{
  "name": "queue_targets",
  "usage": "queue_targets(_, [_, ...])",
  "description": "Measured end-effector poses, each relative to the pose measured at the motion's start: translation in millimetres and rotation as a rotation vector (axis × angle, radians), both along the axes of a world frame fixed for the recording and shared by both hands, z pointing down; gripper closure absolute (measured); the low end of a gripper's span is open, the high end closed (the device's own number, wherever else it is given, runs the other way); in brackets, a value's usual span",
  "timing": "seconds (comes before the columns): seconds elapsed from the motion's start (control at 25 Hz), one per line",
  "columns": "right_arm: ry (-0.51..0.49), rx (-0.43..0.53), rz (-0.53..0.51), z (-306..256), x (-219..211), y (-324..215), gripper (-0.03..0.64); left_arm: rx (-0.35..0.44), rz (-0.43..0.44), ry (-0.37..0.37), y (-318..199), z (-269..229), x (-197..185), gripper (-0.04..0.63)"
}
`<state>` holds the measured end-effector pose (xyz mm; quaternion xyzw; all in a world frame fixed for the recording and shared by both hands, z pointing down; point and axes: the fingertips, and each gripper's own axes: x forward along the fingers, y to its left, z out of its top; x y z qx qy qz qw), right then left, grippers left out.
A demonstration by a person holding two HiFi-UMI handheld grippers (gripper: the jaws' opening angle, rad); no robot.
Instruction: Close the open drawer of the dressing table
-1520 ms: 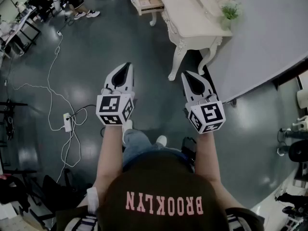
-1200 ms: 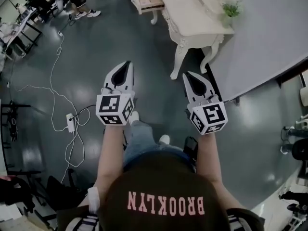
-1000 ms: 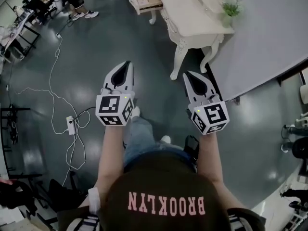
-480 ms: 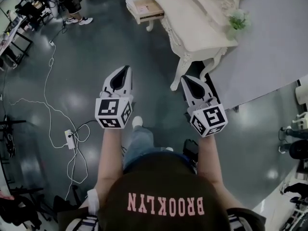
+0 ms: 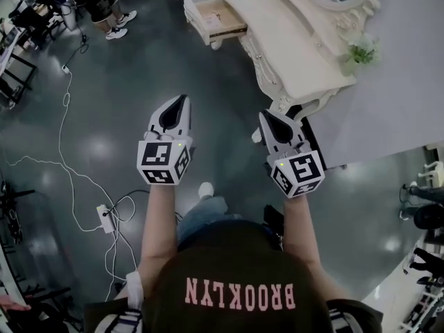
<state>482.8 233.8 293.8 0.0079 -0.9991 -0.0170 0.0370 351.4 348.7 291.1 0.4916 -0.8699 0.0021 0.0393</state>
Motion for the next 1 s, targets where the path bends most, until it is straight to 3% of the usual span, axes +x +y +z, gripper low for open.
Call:
queue_targets(0.32, [0.034,0.022,0.044,5.7,-90.3,4.1,0.62,0.013,0.006,0.015,5.5,1.6,-91.4,0.589])
queue_targets(1.0, [0.047,-0.017,0.069,24.5,-187.0,-26.1,0.62,-0.051,0.021,0.016,-16.6,24.9,-166.4,0.589])
